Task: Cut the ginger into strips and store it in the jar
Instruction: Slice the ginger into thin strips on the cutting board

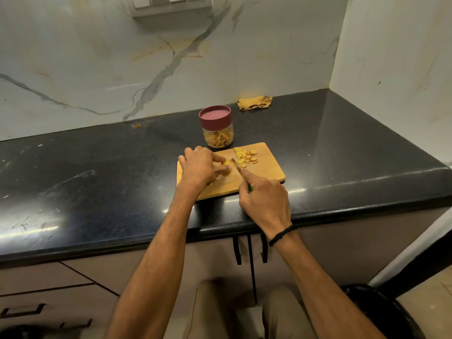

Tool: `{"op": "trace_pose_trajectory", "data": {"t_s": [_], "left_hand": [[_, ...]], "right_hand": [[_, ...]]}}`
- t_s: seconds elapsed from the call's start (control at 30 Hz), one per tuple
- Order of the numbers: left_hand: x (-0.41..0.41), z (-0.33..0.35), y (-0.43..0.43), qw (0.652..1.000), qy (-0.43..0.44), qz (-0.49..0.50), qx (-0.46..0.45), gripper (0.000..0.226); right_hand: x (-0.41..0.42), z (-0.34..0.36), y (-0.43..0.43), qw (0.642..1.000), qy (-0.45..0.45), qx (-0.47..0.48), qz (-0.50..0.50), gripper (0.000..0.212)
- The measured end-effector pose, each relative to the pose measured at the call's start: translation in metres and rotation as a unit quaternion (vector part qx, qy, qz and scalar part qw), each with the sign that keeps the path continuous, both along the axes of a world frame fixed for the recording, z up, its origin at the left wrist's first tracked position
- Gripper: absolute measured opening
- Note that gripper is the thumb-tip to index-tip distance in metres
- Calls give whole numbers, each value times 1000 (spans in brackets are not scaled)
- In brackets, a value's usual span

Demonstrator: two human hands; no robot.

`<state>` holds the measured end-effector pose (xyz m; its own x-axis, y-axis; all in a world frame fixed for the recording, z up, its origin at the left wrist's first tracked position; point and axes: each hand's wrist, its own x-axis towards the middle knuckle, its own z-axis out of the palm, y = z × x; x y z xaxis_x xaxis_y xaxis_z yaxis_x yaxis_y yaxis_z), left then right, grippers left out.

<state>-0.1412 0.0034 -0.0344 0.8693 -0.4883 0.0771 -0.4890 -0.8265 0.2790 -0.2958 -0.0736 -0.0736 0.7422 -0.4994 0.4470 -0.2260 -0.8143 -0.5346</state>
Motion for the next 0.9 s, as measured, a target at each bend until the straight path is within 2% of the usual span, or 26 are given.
{"op": "trace_pose_trajectory", "data": {"t_s": [0.57,0.9], "left_hand": [[-1,1,-1,999,26,9,-26,35],[-2,0,-3,1000,9,24,-17,36]], "right_hand": [[20,6,7,997,71,-38,-1,39],[25,14,16,991,116,-69,-17,34]]}}
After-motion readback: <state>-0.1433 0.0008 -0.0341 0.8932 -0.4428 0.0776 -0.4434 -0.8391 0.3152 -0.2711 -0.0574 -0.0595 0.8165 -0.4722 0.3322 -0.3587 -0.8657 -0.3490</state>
